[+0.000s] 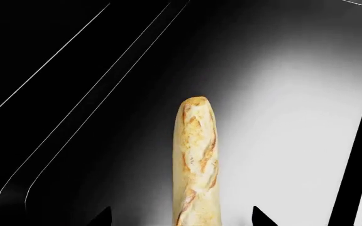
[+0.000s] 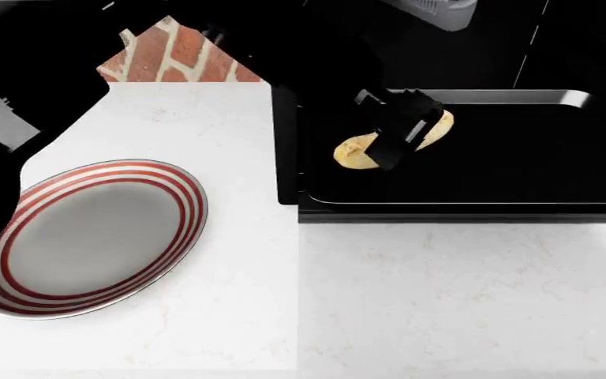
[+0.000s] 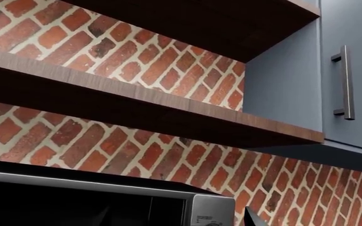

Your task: Place the baguette on the tray of the toaster oven.

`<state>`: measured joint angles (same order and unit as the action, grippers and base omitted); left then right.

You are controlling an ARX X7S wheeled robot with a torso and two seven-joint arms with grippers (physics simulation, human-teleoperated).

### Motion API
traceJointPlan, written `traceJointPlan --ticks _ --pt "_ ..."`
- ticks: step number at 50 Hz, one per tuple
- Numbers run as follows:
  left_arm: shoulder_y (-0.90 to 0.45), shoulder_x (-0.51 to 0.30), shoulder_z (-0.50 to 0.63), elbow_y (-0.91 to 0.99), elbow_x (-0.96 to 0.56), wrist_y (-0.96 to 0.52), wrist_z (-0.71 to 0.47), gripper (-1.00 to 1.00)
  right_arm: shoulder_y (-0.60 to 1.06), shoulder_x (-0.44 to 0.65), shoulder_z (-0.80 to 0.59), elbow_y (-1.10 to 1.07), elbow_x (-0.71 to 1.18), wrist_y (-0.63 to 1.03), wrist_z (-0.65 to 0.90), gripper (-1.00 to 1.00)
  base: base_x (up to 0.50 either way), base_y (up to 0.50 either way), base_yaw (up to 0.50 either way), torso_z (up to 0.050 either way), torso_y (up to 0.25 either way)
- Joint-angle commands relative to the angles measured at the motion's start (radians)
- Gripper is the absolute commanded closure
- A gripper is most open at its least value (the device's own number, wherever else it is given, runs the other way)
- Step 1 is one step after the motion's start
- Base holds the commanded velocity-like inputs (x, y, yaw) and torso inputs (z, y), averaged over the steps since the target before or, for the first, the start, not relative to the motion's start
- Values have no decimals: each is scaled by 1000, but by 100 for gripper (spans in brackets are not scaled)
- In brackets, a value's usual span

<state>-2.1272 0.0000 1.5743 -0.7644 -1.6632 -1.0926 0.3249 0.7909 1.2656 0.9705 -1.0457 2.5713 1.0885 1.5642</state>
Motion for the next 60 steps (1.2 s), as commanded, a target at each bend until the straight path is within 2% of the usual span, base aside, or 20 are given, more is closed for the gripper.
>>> traceJointPlan --ticks 1,19,33,42,47,54,58,60 --pt "-37 0 4 -18 12 -1 5 -100 10 -5 -12 0 2 2 1 -100 0 0 0 0 0" --pt "-146 0 4 -84 -15 -33 130 -100 132 35 -135 -1 -10 -51 1 -100 0 0 0 1 0" --pt "-223 -1 -11 -105 48 -87 301 -100 255 46 -283 -1 -35 -80 3 -100 0 0 0 0 0" --pt "-226 -75 -259 -32 140 -207 252 -100 355 77 -383 0 -48 -122 -4 -100 0 0 0 0 0" --pt "-225 -109 -389 14 149 -273 194 -100 462 110 -509 0 -78 -163 -26 -100 0 0 0 0 0" --pt "-227 -128 -584 18 214 -353 135 -100 606 136 -641 0 -62 -190 -19 -100 0 0 0 0 0" --pt "-228 -113 -732 6 355 -416 153 -100 650 144 -674 1 -52 -198 -14 -100 0 0 0 0 0" --pt "-224 -110 -766 -11 377 -409 138 -100 660 139 -680 1 -46 -197 -8 -100 0 0 0 0 0"
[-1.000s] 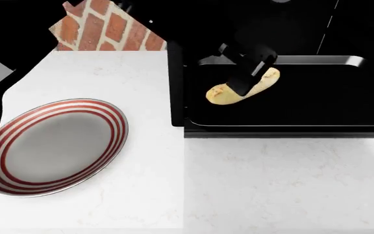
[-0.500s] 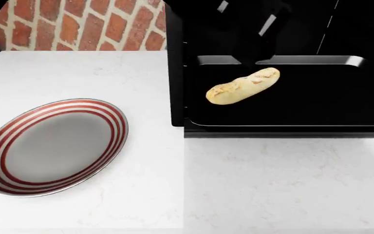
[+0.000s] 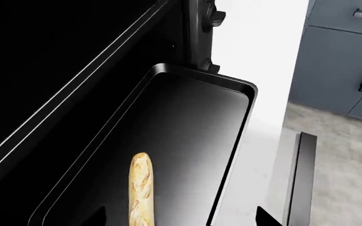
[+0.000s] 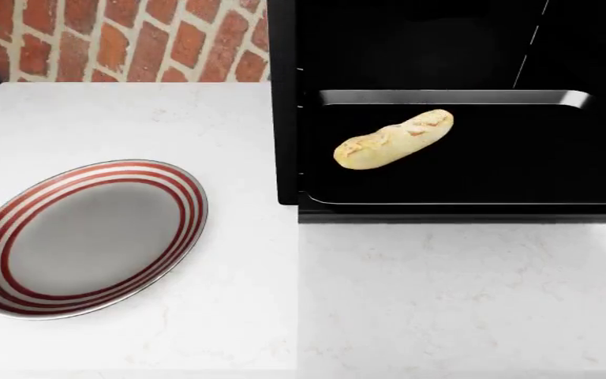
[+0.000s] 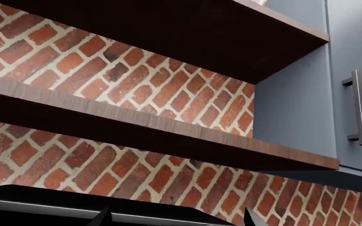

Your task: Place the baguette on the tray of the toaster oven.

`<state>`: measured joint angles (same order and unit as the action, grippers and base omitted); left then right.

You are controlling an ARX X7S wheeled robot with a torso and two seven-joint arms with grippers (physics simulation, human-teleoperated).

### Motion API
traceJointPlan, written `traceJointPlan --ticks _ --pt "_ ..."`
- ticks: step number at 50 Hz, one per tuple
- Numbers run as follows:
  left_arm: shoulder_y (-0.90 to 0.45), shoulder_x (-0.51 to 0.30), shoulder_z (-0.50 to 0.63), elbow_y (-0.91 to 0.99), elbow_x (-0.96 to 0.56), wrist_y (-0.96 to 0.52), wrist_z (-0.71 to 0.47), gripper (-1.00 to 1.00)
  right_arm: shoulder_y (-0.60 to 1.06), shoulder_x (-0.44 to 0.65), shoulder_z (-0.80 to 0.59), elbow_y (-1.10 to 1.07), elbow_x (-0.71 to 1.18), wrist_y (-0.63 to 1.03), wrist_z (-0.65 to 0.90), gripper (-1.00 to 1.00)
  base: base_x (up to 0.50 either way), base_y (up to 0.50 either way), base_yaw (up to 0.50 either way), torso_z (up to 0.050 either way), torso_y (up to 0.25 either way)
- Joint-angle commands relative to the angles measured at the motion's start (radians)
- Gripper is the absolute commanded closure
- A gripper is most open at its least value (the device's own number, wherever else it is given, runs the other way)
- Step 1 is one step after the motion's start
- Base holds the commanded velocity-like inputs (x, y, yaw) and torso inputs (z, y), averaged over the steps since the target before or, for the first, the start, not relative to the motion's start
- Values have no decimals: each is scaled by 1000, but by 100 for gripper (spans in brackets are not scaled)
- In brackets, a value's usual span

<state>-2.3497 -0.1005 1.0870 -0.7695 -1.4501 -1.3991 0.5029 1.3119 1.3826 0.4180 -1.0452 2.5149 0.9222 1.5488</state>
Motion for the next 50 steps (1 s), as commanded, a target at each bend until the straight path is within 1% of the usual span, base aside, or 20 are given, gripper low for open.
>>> traceJointPlan --ticks 1,3,7,10,13,15,17,19,21,24,28,30,34,35,40,43,44,48,49,50 --pt "-1 -10 -286 -2 169 -104 -37 -100 143 20 -130 0 12 -30 9 -100 0 0 0 0 0" --pt "-2 -15 -337 -8 157 -105 -68 -100 151 15 -144 0 10 -28 12 -100 0 0 0 0 0" --pt "-3 -15 -406 -16 192 -114 -100 -100 164 10 -158 0 8 -29 16 -100 0 0 0 0 0" --pt "0 -25 -443 2 191 -130 -129 -100 147 4 -140 -1 9 -26 17 -100 0 0 0 0 0" --pt "-1 -26 -479 -5 198 -132 -156 -100 153 -2 -157 -1 1 -24 17 -100 0 0 0 0 0" --pt "11 -34 -497 17 177 -147 -205 -100 199 -4 -209 -1 -8 -31 13 -100 0 0 0 0 0" --pt "2 -40 -502 12 172 -149 -216 -100 229 -6 -251 0 -18 -36 13 -100 0 0 0 0 0" --pt "-6 -40 -547 12 184 -169 -232 -100 276 -2 -299 0 -22 -44 9 -100 0 0 0 0 0" --pt "-6 -49 -552 25 158 -171 -260 -100 326 -2 -348 1 -23 -53 11 -100 0 0 0 0 0" --pt "-6 -64 -565 32 111 -171 -312 -100 389 2 -412 2 -24 -63 10 -100 0 0 0 0 0" --pt "-6 -86 -574 51 28 -171 -384 -100 527 5 -539 5 -16 -77 14 -100 0 0 0 0 0" --pt "-6 -96 -569 56 -10 -171 -412 -100 565 9 -585 3 -19 -86 15 -100 0 0 0 0 0" --pt "-6 -119 -578 71 -112 -171 -512 -100 701 1 -724 6 -23 -102 18 -100 0 0 0 0 0" --pt "-6 -122 -576 75 -125 -171 -525 -100 724 1 -751 6 -26 -108 18 -100 0 0 0 0 0" --pt "-6 -156 -598 103 -275 -171 -681 -100 838 -9 -864 11 -29 -125 16 -100 0 0 0 0 0" --pt "-6 -168 -600 112 -335 -172 -744 -100 873 -1 -898 11 -31 -137 10 -100 0 0 0 0 0" --pt "-6 -172 -606 118 -373 -172 -781 -100 882 -3 -907 9 -29 -138 13 -100 0 0 0 0 0" --pt "-6 -179 -650 130 -441 -172 -888 -100 909 3 -923 9 -20 -142 10 -100 0 0 0 0 0" --pt "-6 -179 -650 130 -447 -172 -894 -100 912 4 -927 9 -20 -143 10 -100 0 0 0 0 0" --pt "-7 -184 -652 135 -491 -172 -933 -100 922 0 -935 10 -18 -141 13 -100 0 0 0 0 0"
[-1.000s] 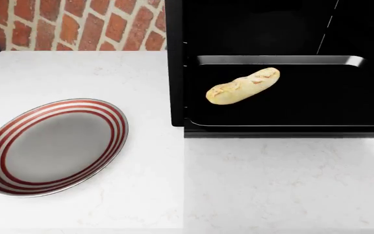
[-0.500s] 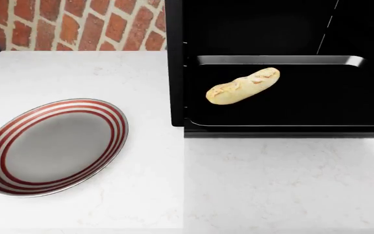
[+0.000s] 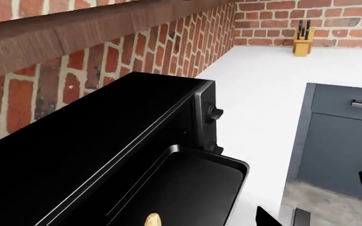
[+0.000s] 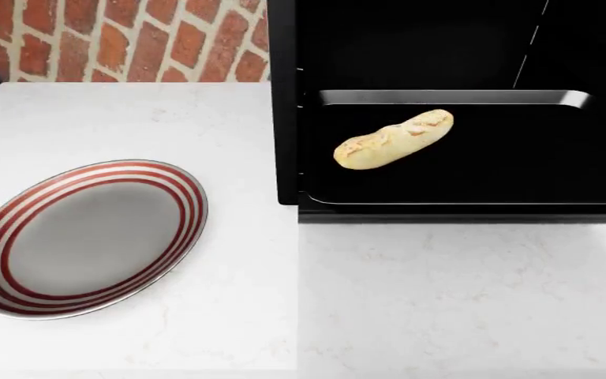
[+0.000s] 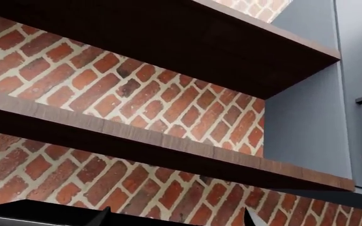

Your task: Place the baguette on the tray of the toaster oven.

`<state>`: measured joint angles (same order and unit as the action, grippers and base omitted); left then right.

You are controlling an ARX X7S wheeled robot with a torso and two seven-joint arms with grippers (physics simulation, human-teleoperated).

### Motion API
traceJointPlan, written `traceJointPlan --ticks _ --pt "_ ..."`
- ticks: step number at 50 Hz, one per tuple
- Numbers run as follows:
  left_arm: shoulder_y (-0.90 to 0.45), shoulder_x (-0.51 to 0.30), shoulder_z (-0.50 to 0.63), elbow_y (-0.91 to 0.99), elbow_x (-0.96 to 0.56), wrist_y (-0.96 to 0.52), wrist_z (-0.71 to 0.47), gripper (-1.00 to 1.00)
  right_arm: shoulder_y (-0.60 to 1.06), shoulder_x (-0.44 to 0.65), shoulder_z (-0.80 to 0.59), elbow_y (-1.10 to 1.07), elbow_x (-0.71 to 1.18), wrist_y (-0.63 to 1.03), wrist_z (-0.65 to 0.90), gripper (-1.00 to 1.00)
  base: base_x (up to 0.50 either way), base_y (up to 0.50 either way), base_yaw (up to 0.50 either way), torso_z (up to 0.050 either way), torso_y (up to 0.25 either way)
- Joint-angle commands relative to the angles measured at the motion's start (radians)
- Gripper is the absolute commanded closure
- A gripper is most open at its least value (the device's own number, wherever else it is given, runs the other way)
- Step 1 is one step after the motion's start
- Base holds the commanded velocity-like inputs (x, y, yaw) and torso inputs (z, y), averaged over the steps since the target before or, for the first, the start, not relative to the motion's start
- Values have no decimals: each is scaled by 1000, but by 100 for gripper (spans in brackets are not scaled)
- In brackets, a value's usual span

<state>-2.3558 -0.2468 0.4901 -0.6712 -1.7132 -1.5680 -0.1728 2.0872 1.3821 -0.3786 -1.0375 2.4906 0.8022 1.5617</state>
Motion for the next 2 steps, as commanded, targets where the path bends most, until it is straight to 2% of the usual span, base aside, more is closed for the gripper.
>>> traceJointPlan --ticks 1,2 --pt "0 -40 -59 39 -248 -3 -282 -100 155 0 -146 2 7 -23 1 -100 0 0 0 0 0" --pt "0 -44 -64 43 -277 -3 -312 -100 161 -1 -154 2 6 -23 1 -100 0 0 0 0 0"
